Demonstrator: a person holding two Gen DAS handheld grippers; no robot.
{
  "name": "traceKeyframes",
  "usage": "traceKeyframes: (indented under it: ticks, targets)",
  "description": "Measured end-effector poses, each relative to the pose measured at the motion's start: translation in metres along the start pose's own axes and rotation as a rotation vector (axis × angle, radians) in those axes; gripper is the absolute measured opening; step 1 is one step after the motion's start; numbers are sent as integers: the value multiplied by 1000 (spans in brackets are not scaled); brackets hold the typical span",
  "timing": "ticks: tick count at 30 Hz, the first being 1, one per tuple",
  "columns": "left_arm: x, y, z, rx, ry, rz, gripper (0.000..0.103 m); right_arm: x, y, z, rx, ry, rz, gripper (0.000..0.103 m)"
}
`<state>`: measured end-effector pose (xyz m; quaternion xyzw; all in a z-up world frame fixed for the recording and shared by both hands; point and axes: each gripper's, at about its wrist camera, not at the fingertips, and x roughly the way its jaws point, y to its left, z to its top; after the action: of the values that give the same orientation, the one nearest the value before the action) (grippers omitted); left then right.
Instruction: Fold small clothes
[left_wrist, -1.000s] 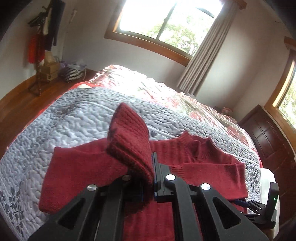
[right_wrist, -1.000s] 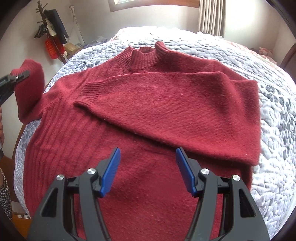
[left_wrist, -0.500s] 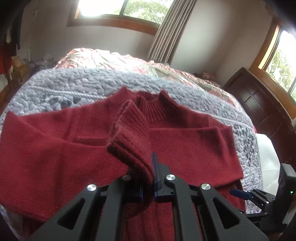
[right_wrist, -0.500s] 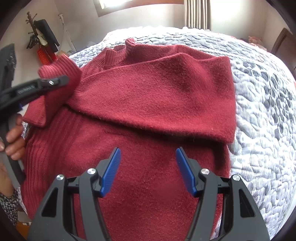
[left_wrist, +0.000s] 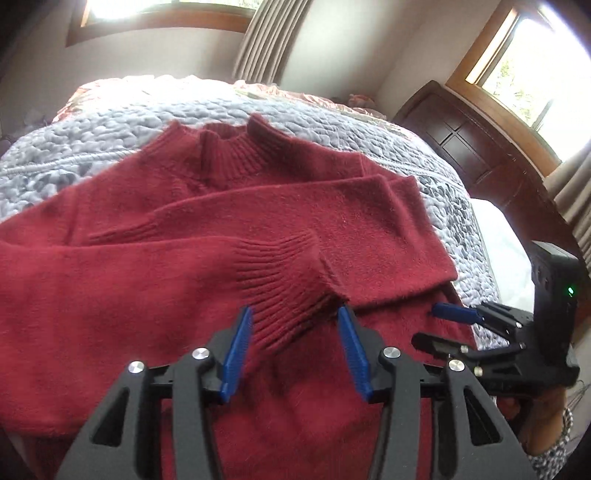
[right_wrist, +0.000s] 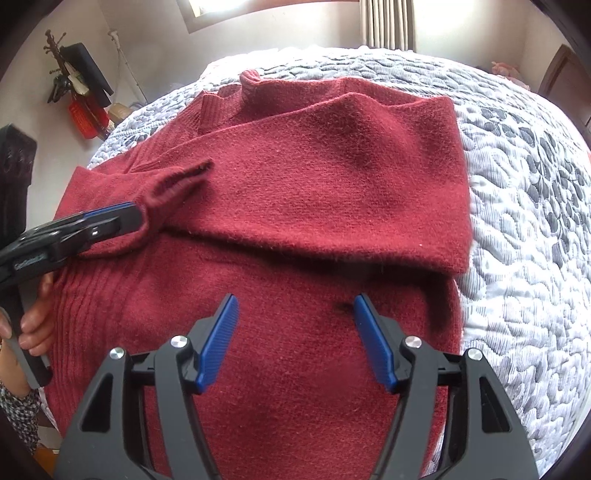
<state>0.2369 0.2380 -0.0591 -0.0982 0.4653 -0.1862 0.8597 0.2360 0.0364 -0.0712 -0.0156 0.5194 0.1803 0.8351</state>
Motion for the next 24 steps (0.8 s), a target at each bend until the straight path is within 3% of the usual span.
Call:
traceKeyframes:
  ticks: [2,7,10,13,20,22,24]
  targets:
    - [-20,19,-4,-42,-26,25,55,-3,4,5,-4,-5,11,65]
    - [-66,84,-12,-147,-68,334,56,-4,28,29,-6,-3,114,65]
    - [-80,117,-15,-189,-57,429,56,7,43,51,1,23,161,65]
    - [-80,141,-18,-214,-35,451,56,22,55,71,28,59,212,64]
    - [-57,156,-20,-178,13,478,56,62,71,95,41,151,193,57]
    - [-57,158,-21,-180,8,462,56,70,73,95,35,161,175,50]
    - [-60,162,-22,-194,3,435,57,72,77,96,10,143,151,25]
